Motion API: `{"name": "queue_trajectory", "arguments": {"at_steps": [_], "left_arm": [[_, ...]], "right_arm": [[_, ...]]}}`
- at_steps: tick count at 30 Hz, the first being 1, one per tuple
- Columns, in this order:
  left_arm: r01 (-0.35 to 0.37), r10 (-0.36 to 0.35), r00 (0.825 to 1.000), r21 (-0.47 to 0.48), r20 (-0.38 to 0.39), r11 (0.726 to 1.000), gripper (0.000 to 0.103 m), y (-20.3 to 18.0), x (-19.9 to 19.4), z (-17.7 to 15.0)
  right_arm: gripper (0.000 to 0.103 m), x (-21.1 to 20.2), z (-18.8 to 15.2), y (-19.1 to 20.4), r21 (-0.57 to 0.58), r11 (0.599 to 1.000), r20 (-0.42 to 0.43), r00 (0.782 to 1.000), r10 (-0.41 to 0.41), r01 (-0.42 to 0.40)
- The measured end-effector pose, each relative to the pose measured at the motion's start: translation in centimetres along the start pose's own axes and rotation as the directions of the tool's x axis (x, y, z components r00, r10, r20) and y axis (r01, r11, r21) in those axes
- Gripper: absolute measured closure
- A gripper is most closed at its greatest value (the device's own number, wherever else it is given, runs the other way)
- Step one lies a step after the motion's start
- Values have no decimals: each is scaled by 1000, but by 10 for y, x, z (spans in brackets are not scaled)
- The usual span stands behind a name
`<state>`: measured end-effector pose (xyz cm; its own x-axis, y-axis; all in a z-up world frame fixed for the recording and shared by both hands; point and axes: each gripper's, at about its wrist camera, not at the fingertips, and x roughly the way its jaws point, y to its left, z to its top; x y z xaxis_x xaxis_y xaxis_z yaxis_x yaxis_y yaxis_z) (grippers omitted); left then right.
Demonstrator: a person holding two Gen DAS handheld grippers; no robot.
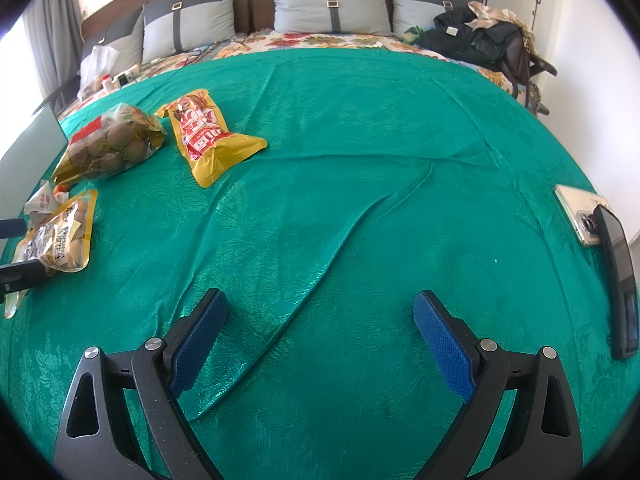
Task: Organize snacks
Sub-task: 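Close the left tool on the clear peanut bag with yellow border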
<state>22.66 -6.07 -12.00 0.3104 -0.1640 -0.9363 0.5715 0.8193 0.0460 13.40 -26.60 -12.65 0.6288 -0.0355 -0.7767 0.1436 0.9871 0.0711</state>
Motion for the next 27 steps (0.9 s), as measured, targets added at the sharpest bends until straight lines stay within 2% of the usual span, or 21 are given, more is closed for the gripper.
{"name": "queue_trajectory", "arguments": {"at_steps": [3, 9, 13, 15, 17, 20, 22, 24, 25, 27], "left_arm": [[-35, 38, 998, 73, -41, 997, 0, -1, 12, 9], [19, -1, 992, 141, -125, 990, 2, -8, 8, 3], [174, -149, 974, 143, -170, 974, 4, -25, -10, -21], [178, -156, 977, 155, -145, 972, 4, -31, -19, -27], [142, -131, 986, 101, -105, 985, 4, -25, -24, -25], [103, -107, 994, -94, -34, 990, 4, 5, -28, -17], [107, -109, 994, -236, 6, 966, 4, 25, -30, -14], [147, -147, 989, -344, 25, 927, 4, 37, -27, -13], [163, -169, 985, -374, 18, 913, 4, 39, -22, -11], [152, -170, 985, -381, -15, 912, 4, 33, -11, -7]], "right_arm": [[6, 0, 0, -1, 0, 1000, 0, 1000, 0, 0], [6, 0, 0, 0, -1, 1000, -1, 1000, 1, -1], [5, 0, 0, 0, -1, 1000, -1, 1000, 1, -1], [5, 0, 0, 1, -1, 1000, -1, 1000, 0, 0], [5, 0, 0, 0, -1, 1000, -1, 1000, 1, -1], [5, 0, 0, 0, -1, 1000, -1, 1000, 1, -1], [5, 0, 0, 0, -1, 1000, -1, 1000, 1, -1], [5, 0, 0, 0, -1, 1000, -1, 1000, 1, -1], [5, 0, 0, 0, -1, 1000, -1, 1000, 1, -1], [5, 0, 0, 1, -1, 1000, -1, 1000, 1, -1]]}}
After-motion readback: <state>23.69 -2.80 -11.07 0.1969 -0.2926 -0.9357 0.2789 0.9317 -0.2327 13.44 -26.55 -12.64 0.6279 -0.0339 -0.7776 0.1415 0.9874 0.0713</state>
